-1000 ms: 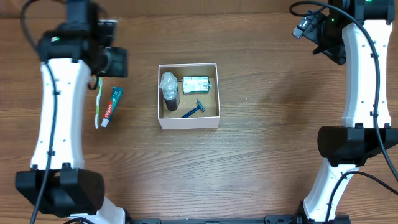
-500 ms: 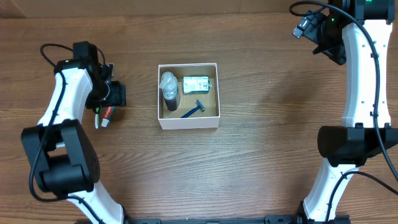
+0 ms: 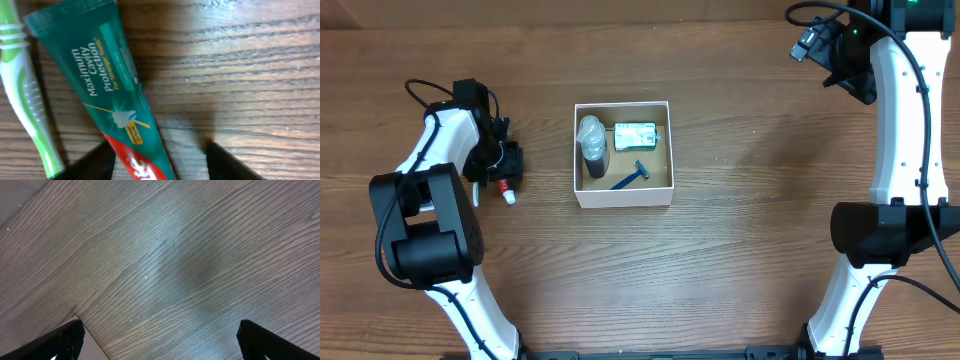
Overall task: Pack container
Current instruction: 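Grasp the Colgate toothpaste tube with the left gripper, then place the toothpaste tube into the box with the left gripper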
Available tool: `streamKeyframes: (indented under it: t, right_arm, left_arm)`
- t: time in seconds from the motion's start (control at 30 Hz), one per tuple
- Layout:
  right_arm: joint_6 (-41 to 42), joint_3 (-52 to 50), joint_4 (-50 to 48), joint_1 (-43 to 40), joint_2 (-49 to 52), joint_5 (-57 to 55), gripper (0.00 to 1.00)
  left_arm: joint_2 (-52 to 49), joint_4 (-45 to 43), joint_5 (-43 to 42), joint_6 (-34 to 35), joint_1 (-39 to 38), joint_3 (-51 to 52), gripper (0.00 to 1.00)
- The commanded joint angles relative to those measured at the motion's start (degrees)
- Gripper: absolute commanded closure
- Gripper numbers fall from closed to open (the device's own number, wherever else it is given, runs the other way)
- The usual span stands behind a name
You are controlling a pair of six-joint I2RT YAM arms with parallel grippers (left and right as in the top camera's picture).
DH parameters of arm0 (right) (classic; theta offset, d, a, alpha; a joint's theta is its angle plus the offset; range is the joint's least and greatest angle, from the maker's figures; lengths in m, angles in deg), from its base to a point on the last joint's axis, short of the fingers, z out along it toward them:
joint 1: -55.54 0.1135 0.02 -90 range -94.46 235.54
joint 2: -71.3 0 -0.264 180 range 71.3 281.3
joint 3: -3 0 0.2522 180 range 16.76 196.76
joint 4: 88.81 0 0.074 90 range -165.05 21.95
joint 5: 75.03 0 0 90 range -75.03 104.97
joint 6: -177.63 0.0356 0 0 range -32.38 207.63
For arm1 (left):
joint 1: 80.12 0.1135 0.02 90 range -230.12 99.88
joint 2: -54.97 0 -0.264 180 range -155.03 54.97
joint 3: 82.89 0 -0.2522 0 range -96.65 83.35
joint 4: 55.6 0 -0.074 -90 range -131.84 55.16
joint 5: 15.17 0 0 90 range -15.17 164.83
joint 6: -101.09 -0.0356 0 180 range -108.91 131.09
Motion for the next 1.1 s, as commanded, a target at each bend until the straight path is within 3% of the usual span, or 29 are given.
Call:
streamKeyframes:
  t: [0.0, 0.2, 0.4, 0.73, 0.87, 1.07]
  right_arm:
    - [0.0, 0.9, -0.1, -0.1, -0.5, 0.1, 0.00]
    - [0.0, 0.9, -0.2, -0.1, -0.5, 0.1, 0.00]
    - [0.0, 0.9, -0.2, -0.1, -0.5, 0.1, 0.00]
    - [0.0, 0.9, -0.2, -0.1, -0.5, 0.1, 0.00]
    - [0.0, 0.9, -0.2, -0.1, -0.5, 0.1, 0.00]
    - [0.0, 0.9, -0.2, -0.1, -0.5, 0.1, 0.00]
  left_arm:
    - [-2.8, -0.1, -1.4, -0.2, 0.2, 0.7, 0.69]
    - [-2.8, 0.0, -1.6, 1.3, 0.2, 0.6, 0.89]
    - [-2.8, 6.3, -7.5, 1.2, 0.2, -6.6, 0.88]
    - [-0.9, 26.9, -17.9, -1.0, -2.1, -36.6, 0.94]
    - [2.8, 29.9, -19.6, -4.9, -7.6, -43.5, 0.93]
    - [8.9, 30.3, -19.3, -15.8, -20.6, -43.8, 0.85]
